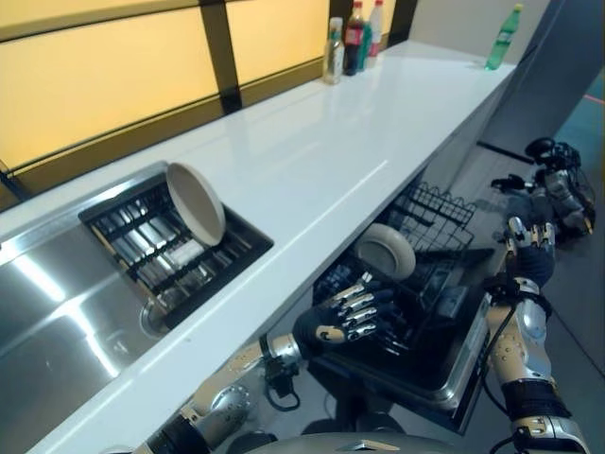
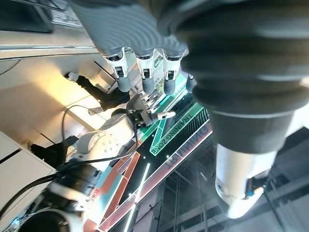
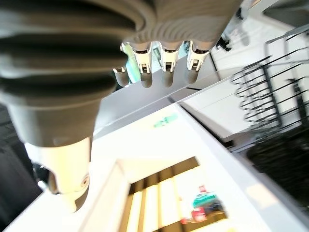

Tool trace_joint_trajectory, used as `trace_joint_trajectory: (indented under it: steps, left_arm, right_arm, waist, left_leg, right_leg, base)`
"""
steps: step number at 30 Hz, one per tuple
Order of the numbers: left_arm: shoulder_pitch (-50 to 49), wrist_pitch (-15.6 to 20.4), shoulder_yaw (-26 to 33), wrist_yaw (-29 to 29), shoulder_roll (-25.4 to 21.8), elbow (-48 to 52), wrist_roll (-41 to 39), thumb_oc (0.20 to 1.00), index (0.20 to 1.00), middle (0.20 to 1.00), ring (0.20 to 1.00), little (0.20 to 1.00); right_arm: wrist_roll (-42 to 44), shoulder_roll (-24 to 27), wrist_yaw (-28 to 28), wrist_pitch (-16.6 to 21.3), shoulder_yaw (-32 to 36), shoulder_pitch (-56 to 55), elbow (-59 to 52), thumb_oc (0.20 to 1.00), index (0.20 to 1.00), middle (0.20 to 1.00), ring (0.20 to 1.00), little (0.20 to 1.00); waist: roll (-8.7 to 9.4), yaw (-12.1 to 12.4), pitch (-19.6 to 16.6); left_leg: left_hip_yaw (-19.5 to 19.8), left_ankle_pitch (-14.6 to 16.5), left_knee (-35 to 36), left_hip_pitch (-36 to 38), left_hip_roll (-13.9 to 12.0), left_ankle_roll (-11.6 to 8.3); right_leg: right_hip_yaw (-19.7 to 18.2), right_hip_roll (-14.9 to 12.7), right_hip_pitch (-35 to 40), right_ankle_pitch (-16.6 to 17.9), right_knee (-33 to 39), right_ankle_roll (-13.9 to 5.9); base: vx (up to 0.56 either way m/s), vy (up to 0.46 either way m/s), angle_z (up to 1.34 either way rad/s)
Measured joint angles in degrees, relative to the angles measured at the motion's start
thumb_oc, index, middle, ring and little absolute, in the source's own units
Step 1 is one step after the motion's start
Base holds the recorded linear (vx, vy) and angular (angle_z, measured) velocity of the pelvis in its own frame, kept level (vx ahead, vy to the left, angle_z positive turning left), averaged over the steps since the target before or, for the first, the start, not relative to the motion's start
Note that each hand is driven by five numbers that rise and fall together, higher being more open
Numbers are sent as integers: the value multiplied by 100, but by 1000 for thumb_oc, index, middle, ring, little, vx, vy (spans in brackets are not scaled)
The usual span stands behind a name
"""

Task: Pick up plates and place into dishwasher.

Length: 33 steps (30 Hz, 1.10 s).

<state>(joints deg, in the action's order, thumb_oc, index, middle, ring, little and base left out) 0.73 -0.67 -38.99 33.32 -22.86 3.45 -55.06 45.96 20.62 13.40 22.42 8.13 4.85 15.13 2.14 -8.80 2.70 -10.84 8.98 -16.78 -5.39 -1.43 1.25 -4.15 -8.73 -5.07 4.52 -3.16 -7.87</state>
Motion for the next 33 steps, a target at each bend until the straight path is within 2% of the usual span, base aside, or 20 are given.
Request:
trace_joint_trajectory:
  steps: [4,10,13,14,18,21,26,30,33]
  left_arm:
    - [319,-20,-128,-129,139,-5,202,1000,1000,1000,1000,1000]
    - [1135,-122,-783,-122,327,-9,489,1000,1000,1000,1000,1000]
    - [1459,-121,-823,-131,453,72,481,1000,1000,1000,1000,1000]
    - [1548,-120,-817,-161,488,169,479,1000,1000,1000,1000,1000]
    - [1989,-49,-790,-444,813,450,429,1000,1000,1000,1000,1000]
    - [2309,69,-592,-820,966,509,435,1000,1000,1000,1000,1000]
    - [2425,367,206,-1413,921,783,627,1000,1000,1000,1000,1000]
    - [2423,368,777,-1732,817,942,701,1000,1000,1000,1000,1000]
    - [2414,313,1311,-1940,661,946,651,1000,1000,1000,1000,1000]
  right_arm:
    - [69,-247,10,145,-222,-126,-204,1000,1000,1000,1000,1000]
    - [117,-499,-64,229,-904,-195,-335,1000,1000,1000,1000,1000]
    - [151,-603,-61,377,-950,-195,-366,1000,1000,1000,1000,1000]
    - [149,-650,-33,413,-980,-192,-411,1000,1000,1000,1000,1000]
    - [139,-672,26,512,-1067,-286,-687,1000,1000,1000,1000,1000]
    - [70,-669,106,558,-1052,-301,-846,1000,1000,1000,1000,1000]
    - [28,-660,202,562,-877,-337,-977,1000,1000,1000,1000,1000]
    - [-6,-646,201,566,-636,-406,-1438,1000,1000,1000,1000,1000]
    - [98,-628,-183,561,-531,-453,-1745,1000,1000,1000,1000,1000]
  waist:
    - [-12,-41,-25]
    - [-1,-158,-51]
    - [-19,-188,-87]
    - [-20,-281,-109]
    - [-32,-387,-167]
    - [-54,-457,-198]
    - [-119,-428,-239]
    - [-156,-412,-257]
    - [-195,-288,-259]
  left_leg:
    - [-2,-66,188,101,54,-16]
    - [-35,-80,300,204,114,-3]
    - [-109,-84,356,285,141,8]
    - [-113,-88,374,294,148,13]
    - [-157,-86,445,387,178,16]
    - [-157,-86,480,423,185,14]
    - [-122,-88,528,485,198,13]
    - [-19,-99,543,489,240,27]
    - [30,-118,572,494,258,35]
  right_leg:
    - [0,-17,-13,-31,-72,20]
    - [-44,-54,-15,-48,-153,-38]
    - [-129,-72,-21,-146,-179,-57]
    - [-135,-82,-26,-165,-196,-67]
    - [-172,-100,-26,-228,-290,-96]
    - [-176,-97,-30,-225,-341,-91]
    - [-153,-104,-19,-297,-439,-88]
    - [-83,-142,-14,-361,-523,-97]
    - [-51,-160,-11,-374,-560,-99]
  base:
    - [-46,54,0]
    - [-20,51,-2]
    - [4,45,-11]
    - [6,55,-3]
    - [6,46,-4]
    - [-2,44,0]
    - [9,37,3]
    - [-3,36,11]
    - [9,18,9]
